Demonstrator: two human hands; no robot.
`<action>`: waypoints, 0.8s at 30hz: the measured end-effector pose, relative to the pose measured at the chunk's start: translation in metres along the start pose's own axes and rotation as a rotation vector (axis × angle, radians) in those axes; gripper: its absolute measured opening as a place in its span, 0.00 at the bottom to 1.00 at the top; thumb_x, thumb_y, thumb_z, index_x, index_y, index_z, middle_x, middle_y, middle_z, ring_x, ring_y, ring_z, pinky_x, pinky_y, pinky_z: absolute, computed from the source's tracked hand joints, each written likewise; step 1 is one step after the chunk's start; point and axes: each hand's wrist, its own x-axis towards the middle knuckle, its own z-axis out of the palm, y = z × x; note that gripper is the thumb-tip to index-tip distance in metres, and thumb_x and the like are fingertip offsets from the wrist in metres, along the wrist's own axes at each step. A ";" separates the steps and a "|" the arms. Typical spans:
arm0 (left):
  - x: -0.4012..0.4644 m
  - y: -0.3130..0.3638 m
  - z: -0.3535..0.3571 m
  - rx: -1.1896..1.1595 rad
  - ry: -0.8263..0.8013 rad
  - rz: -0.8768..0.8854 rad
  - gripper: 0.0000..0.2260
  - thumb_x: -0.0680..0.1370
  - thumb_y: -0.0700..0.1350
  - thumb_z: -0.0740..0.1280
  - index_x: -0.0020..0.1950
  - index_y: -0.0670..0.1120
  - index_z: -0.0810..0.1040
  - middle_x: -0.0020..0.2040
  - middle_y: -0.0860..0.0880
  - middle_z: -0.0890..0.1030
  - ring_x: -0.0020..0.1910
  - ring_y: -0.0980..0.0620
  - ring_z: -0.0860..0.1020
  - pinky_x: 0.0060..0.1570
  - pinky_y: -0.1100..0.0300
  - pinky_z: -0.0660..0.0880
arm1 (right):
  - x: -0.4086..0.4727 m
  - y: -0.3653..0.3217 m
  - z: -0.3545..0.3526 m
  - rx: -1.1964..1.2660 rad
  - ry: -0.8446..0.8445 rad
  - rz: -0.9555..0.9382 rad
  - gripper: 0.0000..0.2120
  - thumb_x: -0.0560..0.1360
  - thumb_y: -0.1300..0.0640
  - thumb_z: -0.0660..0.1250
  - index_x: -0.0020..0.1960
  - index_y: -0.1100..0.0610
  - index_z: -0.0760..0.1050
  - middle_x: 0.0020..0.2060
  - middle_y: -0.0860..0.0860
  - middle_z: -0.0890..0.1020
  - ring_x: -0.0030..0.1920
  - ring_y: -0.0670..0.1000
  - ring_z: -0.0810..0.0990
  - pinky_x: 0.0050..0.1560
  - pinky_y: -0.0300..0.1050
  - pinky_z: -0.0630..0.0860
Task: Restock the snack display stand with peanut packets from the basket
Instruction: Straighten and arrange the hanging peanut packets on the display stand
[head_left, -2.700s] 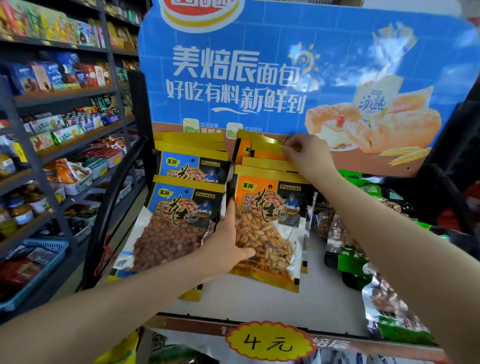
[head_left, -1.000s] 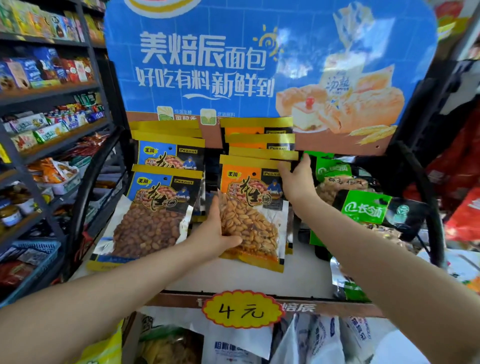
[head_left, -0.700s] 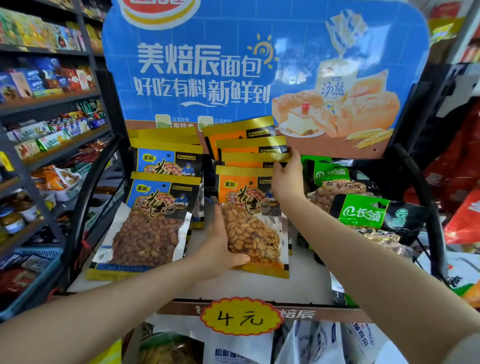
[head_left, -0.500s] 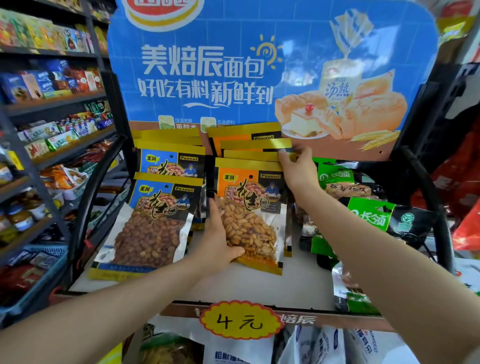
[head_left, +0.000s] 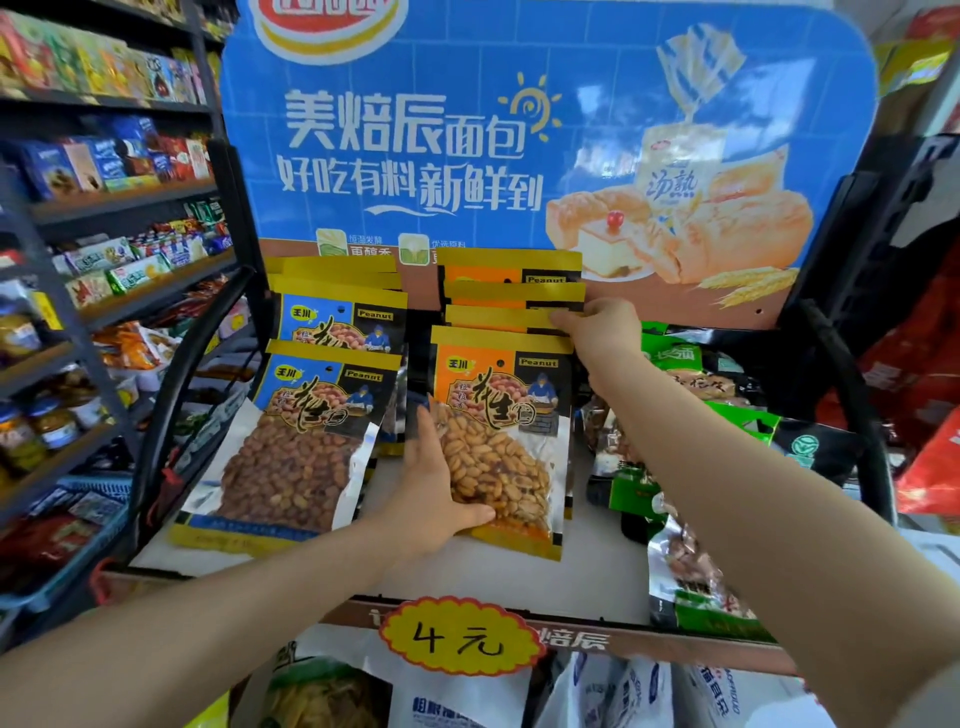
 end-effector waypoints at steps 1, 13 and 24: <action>0.000 0.002 0.000 0.006 0.017 -0.013 0.55 0.69 0.47 0.74 0.72 0.48 0.28 0.77 0.47 0.43 0.75 0.47 0.51 0.72 0.51 0.52 | 0.000 -0.002 -0.002 -0.045 -0.009 -0.017 0.06 0.72 0.58 0.70 0.40 0.60 0.78 0.43 0.58 0.83 0.39 0.54 0.79 0.45 0.49 0.78; -0.003 0.032 0.006 0.448 0.187 0.316 0.46 0.72 0.58 0.67 0.75 0.47 0.38 0.76 0.45 0.37 0.75 0.43 0.39 0.72 0.47 0.40 | -0.046 0.022 -0.127 -0.828 0.019 -0.390 0.10 0.76 0.60 0.63 0.53 0.62 0.78 0.51 0.60 0.82 0.51 0.59 0.79 0.45 0.42 0.67; 0.002 0.103 0.057 0.127 -0.205 0.253 0.21 0.82 0.48 0.52 0.74 0.43 0.57 0.63 0.46 0.73 0.60 0.45 0.73 0.53 0.57 0.69 | -0.059 0.042 -0.158 -0.956 -0.420 -0.337 0.16 0.77 0.57 0.62 0.64 0.60 0.73 0.50 0.58 0.78 0.49 0.56 0.76 0.46 0.44 0.66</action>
